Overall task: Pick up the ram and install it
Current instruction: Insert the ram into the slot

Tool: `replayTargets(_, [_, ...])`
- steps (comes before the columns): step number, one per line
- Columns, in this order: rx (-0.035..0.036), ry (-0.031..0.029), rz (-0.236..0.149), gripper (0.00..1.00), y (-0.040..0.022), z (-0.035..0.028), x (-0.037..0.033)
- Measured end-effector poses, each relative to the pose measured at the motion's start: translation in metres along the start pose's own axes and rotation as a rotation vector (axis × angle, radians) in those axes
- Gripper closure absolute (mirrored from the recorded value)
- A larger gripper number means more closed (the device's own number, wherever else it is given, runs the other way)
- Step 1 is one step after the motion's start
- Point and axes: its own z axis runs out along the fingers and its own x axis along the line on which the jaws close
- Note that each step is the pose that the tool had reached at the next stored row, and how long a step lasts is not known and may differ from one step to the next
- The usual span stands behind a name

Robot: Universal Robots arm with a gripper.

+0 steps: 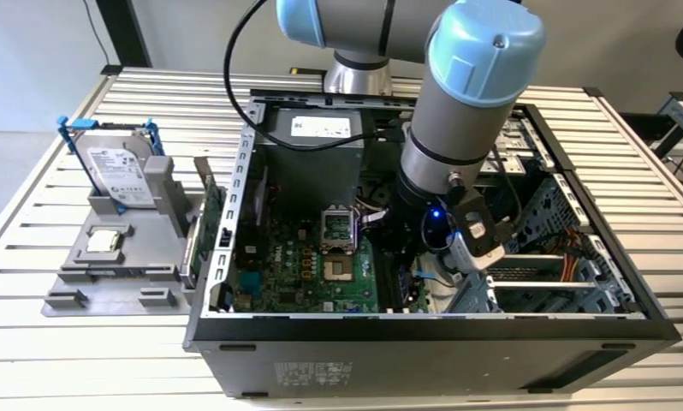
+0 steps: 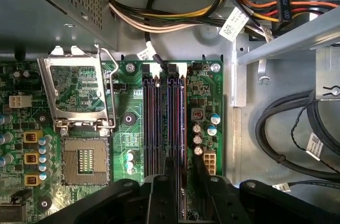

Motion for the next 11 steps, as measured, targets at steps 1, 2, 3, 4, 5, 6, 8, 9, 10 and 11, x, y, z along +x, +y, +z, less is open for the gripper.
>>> replayTargets(1, [0.0003, 0.0003, 0.001, 0.00, 0.0001, -0.0041, 0.0000])
replayTargets(2, [0.0004, 0.0003, 0.003, 0.00, 0.0002, -0.0092, 0.0001])
replayTargets(3, [0.0002, 0.0003, 0.004, 0.00, 0.0004, -0.0136, 0.0001])
replayTargets(4, [0.0005, 0.0003, 0.004, 0.00, 0.0005, -0.0182, 0.0001])
replayTargets(5, [0.0002, 0.0003, 0.004, 0.00, 0.0006, -0.0226, 0.0001])
replayTargets(6, [0.0006, 0.0003, 0.005, 0.00, 0.0007, -0.0272, 0.0001])
replayTargets(8, [0.0004, 0.0003, 0.005, 0.00, 0.0010, -0.0364, 0.0001])
replayTargets(9, [0.0003, 0.0003, 0.005, 0.00, 0.0011, -0.0409, 0.0001])
replayTargets(10, [0.0006, 0.0003, 0.005, 0.00, 0.0011, -0.0429, 0.0000])
replayTargets(11, [0.0001, 0.0003, 0.005, 0.00, 0.0011, -0.0428, 0.0001])
